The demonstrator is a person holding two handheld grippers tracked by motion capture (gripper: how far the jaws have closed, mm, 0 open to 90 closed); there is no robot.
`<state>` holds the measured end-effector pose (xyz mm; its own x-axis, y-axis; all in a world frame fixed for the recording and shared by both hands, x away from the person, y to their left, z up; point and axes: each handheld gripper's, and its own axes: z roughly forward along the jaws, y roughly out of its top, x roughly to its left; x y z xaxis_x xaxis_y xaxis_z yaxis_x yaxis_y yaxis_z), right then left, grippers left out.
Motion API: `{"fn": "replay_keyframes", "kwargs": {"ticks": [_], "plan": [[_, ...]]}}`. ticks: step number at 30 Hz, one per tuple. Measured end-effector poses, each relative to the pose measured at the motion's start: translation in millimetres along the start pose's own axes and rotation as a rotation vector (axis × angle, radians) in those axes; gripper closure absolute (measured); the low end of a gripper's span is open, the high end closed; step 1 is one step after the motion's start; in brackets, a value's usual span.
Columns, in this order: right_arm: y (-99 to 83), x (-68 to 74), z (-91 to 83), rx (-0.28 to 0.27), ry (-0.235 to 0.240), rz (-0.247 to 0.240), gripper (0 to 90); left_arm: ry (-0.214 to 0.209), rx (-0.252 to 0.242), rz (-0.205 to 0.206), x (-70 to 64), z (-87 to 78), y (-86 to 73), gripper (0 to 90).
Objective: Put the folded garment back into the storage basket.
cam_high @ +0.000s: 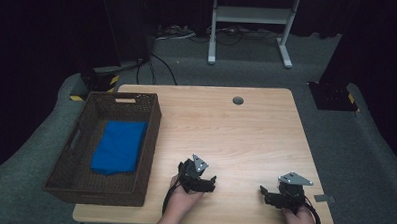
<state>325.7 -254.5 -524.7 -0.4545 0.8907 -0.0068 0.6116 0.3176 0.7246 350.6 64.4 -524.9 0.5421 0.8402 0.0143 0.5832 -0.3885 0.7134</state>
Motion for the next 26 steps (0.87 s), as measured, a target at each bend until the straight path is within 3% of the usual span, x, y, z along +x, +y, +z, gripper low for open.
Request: {"fn": "replay_keyframes", "kwargs": {"ticks": [7, 26], "plan": [[0.2, 0.5, 0.5, 0.000, 0.001, -0.003, 12.3, -0.014, 0.008, -0.003, -2.1, 0.4, -3.4, 0.6], [0.0, 0.8, 0.3, 0.000, 0.000, -0.002, 12.4, -0.025, 0.005, -0.001, -3.1, -1.2, -5.2, 1.1]]}}
